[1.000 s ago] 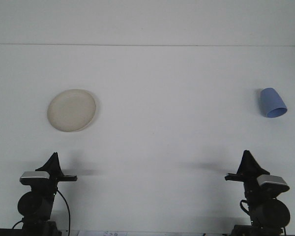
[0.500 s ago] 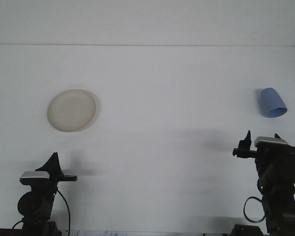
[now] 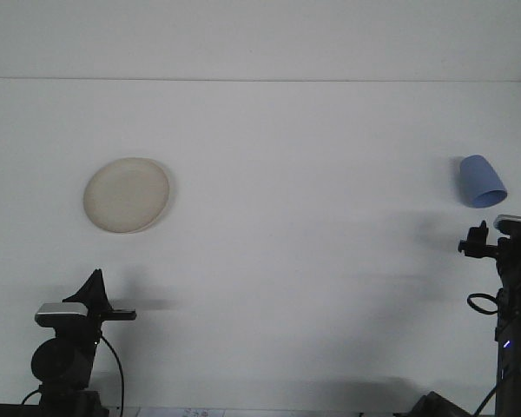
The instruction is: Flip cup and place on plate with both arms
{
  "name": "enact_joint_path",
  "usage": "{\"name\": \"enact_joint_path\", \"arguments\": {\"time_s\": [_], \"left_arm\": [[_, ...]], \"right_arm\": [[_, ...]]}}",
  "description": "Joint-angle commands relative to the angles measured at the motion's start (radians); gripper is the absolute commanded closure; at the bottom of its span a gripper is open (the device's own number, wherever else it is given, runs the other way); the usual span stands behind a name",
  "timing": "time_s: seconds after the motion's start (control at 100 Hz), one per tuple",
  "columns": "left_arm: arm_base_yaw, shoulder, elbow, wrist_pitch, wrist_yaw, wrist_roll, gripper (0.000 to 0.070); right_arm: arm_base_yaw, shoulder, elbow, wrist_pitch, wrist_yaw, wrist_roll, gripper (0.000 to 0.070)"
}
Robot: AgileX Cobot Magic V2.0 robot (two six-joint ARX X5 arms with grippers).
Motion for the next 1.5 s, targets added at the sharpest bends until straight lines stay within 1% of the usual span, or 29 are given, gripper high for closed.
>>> {"name": "enact_joint_path", "arguments": {"time_s": [0.0, 0.16, 0.25, 0.35, 0.44, 0.48, 0.57, 0.68, 0.84, 0.86, 0.89, 0.97, 1.02, 1.07, 1.14, 1.2, 1.31, 1.44, 1.49], "left_arm": [[-0.001, -0.001, -0.019, 0.014, -0.003, -0.002, 0.0685], [-0.001, -0.001, -0.019, 0.014, -0.003, -0.002, 0.0685], [-0.001, -0.001, -0.019, 0.014, -0.003, -0.002, 0.0685], [-0.001, -0.001, -0.019, 0.014, -0.003, -0.002, 0.0685], [-0.001, -0.001, -0.019, 0.014, -0.003, -0.002, 0.0685], [-0.001, -0.001, -0.019, 0.014, -0.003, -0.002, 0.0685], [-0.001, -0.001, -0.019, 0.014, -0.003, -0.002, 0.0685], [-0.001, -0.001, -0.019, 0.014, -0.003, -0.002, 0.0685], [-0.001, -0.001, -0.019, 0.014, -0.003, -0.002, 0.0685], [-0.001, -0.001, -0.019, 0.014, -0.003, -0.002, 0.0685], [-0.001, -0.001, -0.019, 0.014, -0.003, -0.002, 0.0685], [-0.001, -0.001, -0.019, 0.013, -0.003, -0.002, 0.0685], [-0.001, -0.001, -0.019, 0.014, -0.003, -0.002, 0.0685], [-0.001, -0.001, -0.019, 0.013, -0.003, -0.002, 0.0685], [-0.001, -0.001, -0.019, 0.014, -0.003, -0.002, 0.0685], [-0.001, -0.001, -0.019, 0.014, -0.003, -0.002, 0.0685], [-0.001, -0.001, -0.019, 0.014, -0.003, -0.002, 0.0685], [-0.001, -0.001, -0.019, 0.014, -0.003, -0.002, 0.0685], [-0.001, -0.001, -0.019, 0.013, -0.003, -0.002, 0.0685]], "right_arm": [[-0.027, 0.066, 0.019, 0.059, -0.029, -0.016, 0.0157], [-0.074, 0.239, 0.071, 0.156, -0.108, -0.031, 0.0164], [-0.082, 0.337, 0.121, 0.197, -0.134, -0.032, 0.017], [-0.082, 0.441, 0.192, 0.23, -0.148, -0.038, 0.0183], [-0.082, 0.531, 0.259, 0.244, -0.19, -0.038, 0.0184], [-0.082, 0.573, 0.287, 0.244, -0.202, -0.039, 0.0196], [-0.082, 0.657, 0.358, 0.245, -0.222, -0.057, 0.0249], [-0.08, 0.752, 0.436, 0.259, -0.251, -0.068, 0.0252], [-0.071, 0.853, 0.513, 0.308, -0.317, -0.067, 0.0258], [-0.07, 0.86, 0.518, 0.311, -0.32, -0.068, 0.0272], [-0.066, 0.871, 0.525, 0.32, -0.322, -0.068, 0.0313], [-0.058, 0.881, 0.527, 0.354, -0.324, -0.068, 0.0459], [-0.055, 0.881, 0.527, 0.371, -0.324, -0.068, 0.0536], [-0.053, 0.881, 0.527, 0.392, -0.325, -0.067, 0.0584], [-0.052, 0.881, 0.527, 0.415, -0.346, -0.066, 0.0623], [-0.052, 0.881, 0.528, 0.42, -0.355, -0.058, 0.0694], [-0.052, 0.88, 0.528, 0.411, -0.354, -0.041, 0.0699], [-0.053, 0.843, 0.528, 0.392, -0.365, 0.061, 0.07], [-0.053, 0.81, 0.528, 0.364, -0.371, 0.087, 0.07]]}}
